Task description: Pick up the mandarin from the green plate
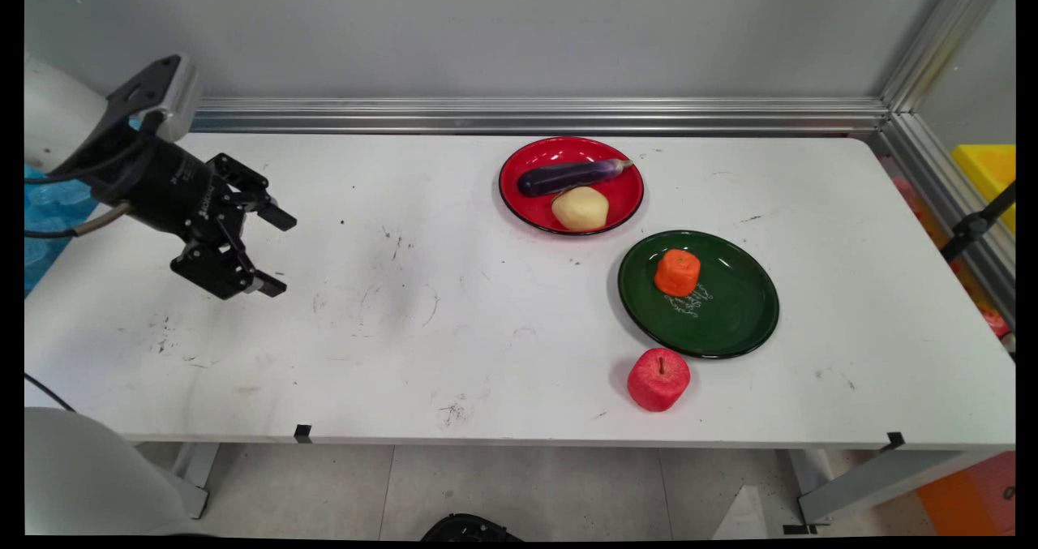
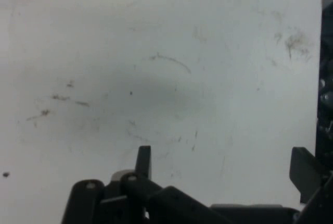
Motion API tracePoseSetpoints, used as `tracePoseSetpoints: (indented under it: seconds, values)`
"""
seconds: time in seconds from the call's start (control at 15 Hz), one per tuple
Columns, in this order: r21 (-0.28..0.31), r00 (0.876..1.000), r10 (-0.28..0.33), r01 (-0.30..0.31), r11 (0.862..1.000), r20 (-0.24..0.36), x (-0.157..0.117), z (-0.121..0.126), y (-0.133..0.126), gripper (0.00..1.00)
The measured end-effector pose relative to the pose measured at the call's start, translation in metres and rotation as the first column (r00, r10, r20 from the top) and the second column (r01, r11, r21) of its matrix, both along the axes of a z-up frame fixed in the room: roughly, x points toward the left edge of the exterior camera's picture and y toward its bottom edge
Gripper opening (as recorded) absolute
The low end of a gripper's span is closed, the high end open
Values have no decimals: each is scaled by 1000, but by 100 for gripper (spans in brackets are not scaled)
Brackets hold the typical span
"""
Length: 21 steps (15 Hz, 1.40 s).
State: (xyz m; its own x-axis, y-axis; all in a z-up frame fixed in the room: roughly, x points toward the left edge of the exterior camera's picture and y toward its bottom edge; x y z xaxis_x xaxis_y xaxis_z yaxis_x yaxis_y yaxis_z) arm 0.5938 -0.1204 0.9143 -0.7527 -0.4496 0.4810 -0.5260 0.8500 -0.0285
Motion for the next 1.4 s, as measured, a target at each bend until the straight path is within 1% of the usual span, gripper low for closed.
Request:
tracePoseSetpoints:
  seconds: [0.2, 0.33, 0.53, 0.67, 0.8, 0.93, 1.4]
  values:
    - [-8, 999, 13, -13, 1000, -31, -5, 0, -3, 100]
    - [-22, 998, 29, -31, 999, -62, -14, -2, -8, 100]
    - [-69, 994, 32, -40, 997, -107, -34, -3, -20, 100]
    - [-107, 992, 16, -30, 994, -128, -53, -4, -29, 100]
    - [-129, 990, -2, -17, 991, -144, -73, -5, -40, 100]
    - [-132, 988, -12, -8, 991, -152, -89, -9, -51, 100]
    - [-134, 986, -37, 15, 991, -164, -167, -30, -107, 100]
